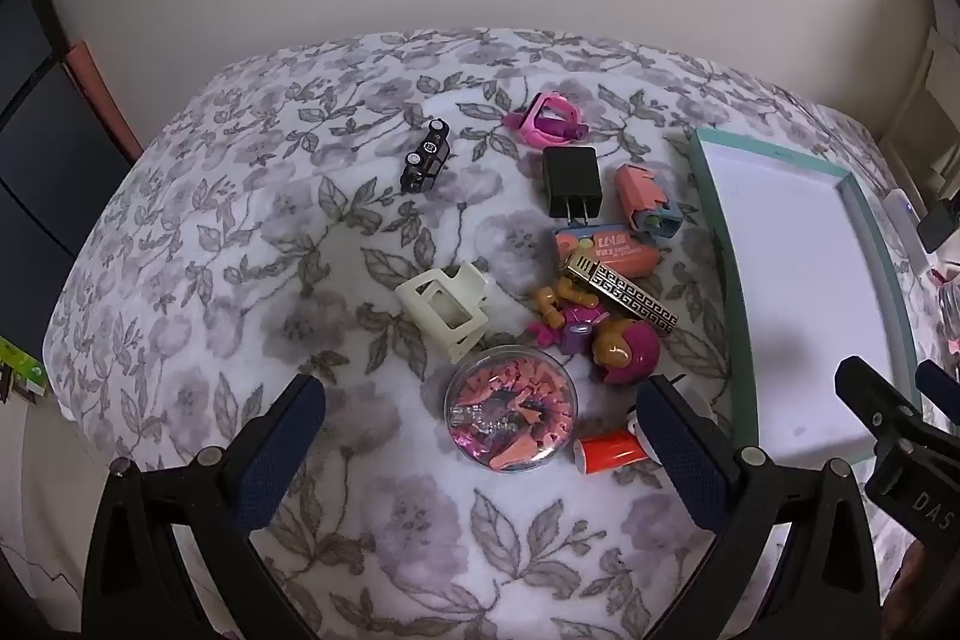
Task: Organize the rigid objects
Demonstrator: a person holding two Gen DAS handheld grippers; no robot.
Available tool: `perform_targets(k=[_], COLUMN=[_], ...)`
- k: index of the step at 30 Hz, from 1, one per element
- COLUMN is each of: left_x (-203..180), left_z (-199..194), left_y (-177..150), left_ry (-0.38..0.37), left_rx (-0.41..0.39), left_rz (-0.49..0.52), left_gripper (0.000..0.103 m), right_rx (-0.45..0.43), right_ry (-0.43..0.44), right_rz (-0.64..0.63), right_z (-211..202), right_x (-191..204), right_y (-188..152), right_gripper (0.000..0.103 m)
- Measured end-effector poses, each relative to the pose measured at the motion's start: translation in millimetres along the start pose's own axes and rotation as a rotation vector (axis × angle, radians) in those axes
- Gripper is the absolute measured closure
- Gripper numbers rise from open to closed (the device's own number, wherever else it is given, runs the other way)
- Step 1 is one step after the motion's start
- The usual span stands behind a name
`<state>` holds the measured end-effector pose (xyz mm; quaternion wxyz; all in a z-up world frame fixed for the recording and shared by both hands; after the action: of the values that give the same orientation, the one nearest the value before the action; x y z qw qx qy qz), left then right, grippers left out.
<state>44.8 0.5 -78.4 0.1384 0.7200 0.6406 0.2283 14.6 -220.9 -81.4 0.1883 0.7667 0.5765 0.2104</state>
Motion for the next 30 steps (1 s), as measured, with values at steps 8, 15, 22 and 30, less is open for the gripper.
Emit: perform_targets(k=[8, 15, 22, 30], left_x=[1, -1, -2, -3], left_z=[2, 1, 1, 3], left_y=[-2, -2, -3, -4], left_ry=[0.009, 0.002, -0.008, -0.01], left_rx=[-0.003, 0.008, 0.012, 0.025], left_rz=[0.021, 0.018, 0.018, 0.015], left_gripper=[0.0, 0.0, 0.0, 0.0], right_rx=[-0.003, 0.032, 0.045, 0.051], right_ry=[-0.031, -0.048, -0.072, -0.083], right_rz=[-0.014, -0.061, -0.081, -0.095], right_z=[4, 10, 12, 13], right_x=[3, 8, 6, 6], right_y=[-2, -4, -8, -9], right_gripper=[0.0, 0.0, 0.0, 0.0])
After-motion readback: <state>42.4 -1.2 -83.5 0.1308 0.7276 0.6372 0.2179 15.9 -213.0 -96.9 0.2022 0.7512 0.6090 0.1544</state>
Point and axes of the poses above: each gripper's, at about its wrist camera, not at the fingertips, and z roughly the way its jaws point, x to its left, y to its top, the point moved 9 cm from there along z, roughly the way its jaws point, and after that the axes turned 5 degrees about y, right-handed, at the moved point
